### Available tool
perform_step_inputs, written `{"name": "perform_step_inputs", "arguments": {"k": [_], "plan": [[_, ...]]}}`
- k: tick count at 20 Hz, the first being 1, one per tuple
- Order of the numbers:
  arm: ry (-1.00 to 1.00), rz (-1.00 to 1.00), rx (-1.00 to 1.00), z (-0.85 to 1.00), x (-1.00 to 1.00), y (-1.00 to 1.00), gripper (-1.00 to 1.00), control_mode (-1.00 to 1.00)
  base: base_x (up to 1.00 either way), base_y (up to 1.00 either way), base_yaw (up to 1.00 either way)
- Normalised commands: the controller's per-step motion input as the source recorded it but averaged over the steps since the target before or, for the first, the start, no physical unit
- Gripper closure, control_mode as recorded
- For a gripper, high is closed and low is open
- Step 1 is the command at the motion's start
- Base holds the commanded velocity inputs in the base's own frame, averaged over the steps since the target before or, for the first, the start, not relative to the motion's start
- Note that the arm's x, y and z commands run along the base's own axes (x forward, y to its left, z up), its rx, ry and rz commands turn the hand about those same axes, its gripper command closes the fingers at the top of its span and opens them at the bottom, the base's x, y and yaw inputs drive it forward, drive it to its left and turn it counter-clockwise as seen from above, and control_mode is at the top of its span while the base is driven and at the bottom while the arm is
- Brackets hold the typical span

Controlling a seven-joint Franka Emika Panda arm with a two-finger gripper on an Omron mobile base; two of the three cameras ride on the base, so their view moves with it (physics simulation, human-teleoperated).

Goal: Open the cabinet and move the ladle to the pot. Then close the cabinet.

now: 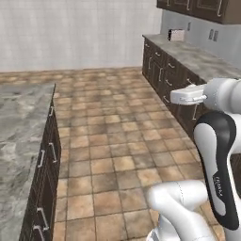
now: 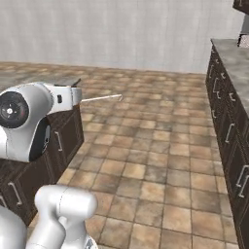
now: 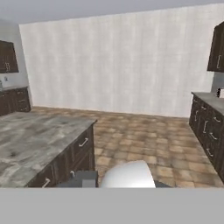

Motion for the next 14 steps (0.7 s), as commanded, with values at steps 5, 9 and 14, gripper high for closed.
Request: {"name": "perform_step_inputs", "arguments": {"k": [5, 9, 14], "plan": [[0.00, 0.00, 0.00, 0.00, 0.00, 0.00, 1.00, 1.00, 0.00, 0.00, 0.78], [0.00, 0.00, 0.00, 0.00, 0.00, 0.00, 1.00, 1.00, 0.00, -0.02, 0.78], [0.00, 0.00, 0.00, 0.00, 0.00, 0.00, 1.00, 1.00, 0.00, -0.06, 0.74]]}}
